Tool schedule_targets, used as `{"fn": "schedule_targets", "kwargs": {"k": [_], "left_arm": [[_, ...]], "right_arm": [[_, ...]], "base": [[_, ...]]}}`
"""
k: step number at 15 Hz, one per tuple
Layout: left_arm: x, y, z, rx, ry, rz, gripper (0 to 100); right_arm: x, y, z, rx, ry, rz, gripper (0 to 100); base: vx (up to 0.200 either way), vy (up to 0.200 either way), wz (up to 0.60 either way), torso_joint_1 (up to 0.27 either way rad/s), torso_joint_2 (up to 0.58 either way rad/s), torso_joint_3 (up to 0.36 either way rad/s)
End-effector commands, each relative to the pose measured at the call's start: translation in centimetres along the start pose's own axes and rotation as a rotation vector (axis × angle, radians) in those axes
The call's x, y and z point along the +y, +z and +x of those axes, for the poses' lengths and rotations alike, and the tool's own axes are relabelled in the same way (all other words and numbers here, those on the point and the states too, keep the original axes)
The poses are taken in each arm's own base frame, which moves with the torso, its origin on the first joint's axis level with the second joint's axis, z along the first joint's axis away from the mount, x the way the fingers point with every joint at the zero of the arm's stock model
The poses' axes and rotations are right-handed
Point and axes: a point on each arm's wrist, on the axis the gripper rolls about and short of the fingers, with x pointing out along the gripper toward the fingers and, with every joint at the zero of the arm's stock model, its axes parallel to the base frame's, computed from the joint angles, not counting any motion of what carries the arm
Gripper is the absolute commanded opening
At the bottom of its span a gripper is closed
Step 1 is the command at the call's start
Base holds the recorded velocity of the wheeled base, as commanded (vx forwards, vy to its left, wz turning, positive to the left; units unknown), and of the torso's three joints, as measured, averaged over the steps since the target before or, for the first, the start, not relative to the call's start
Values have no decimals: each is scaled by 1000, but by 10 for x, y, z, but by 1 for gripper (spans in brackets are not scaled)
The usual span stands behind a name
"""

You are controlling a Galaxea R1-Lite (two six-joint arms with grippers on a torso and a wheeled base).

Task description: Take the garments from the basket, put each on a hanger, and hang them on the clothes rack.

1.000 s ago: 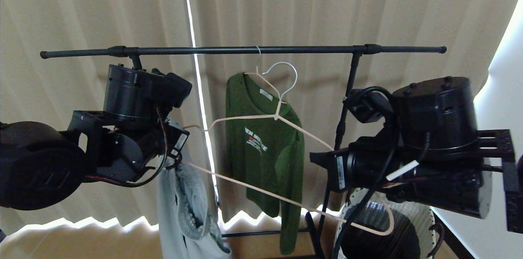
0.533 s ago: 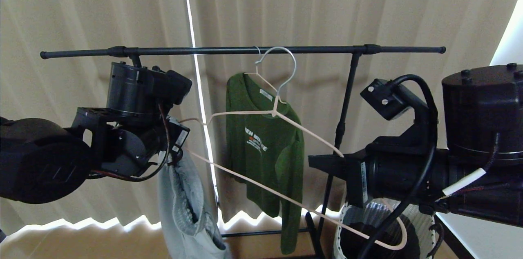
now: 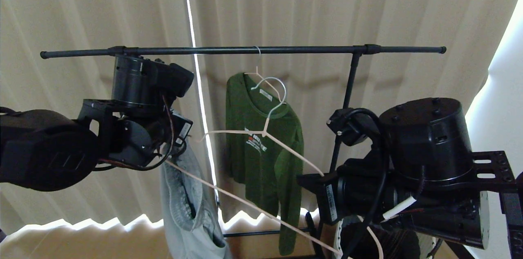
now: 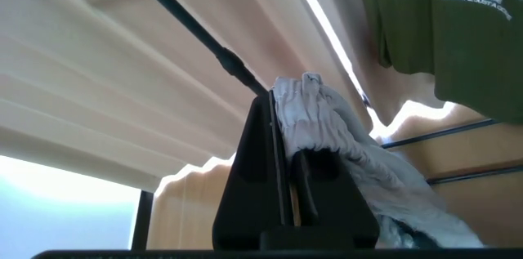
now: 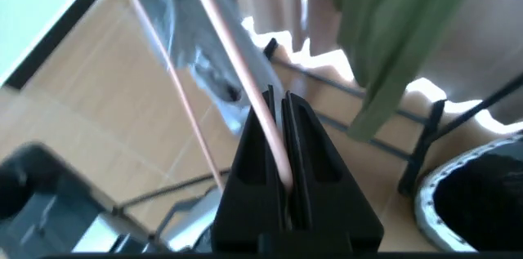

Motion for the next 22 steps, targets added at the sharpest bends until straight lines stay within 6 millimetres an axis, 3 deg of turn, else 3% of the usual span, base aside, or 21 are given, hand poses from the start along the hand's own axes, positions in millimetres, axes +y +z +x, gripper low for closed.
{"fn": "schedule_targets", "kwargs": {"k": [1,5,9,13,18,22], "left_arm": [[1,-2,11,23,18,-2,0],[2,-5,11,38,17,11,0],[0,-6,10,37,11,36,0],[-1,-4,7,30,18,34,0],[1,0,1,11,31,14,0],[10,10,-22,-55,27,-19,0]], "right_arm": [[0,-3,4,22,-34,-9,0],[-5,-1,6,-15,-150,-8,0],[-2,6,12,-40,-157,0,0],[5,13,46,-32,-197,-6,0],[16,15,67,-26,-196,-18,0],[23,22,92,-31,-194,-16,0]], "base": [[0,0,0,0,0,0],[0,0,0,0,0,0],[0,0,0,0,0,0],[0,0,0,0,0,0],[0,0,0,0,0,0],[0,0,0,0,0,0]]}}
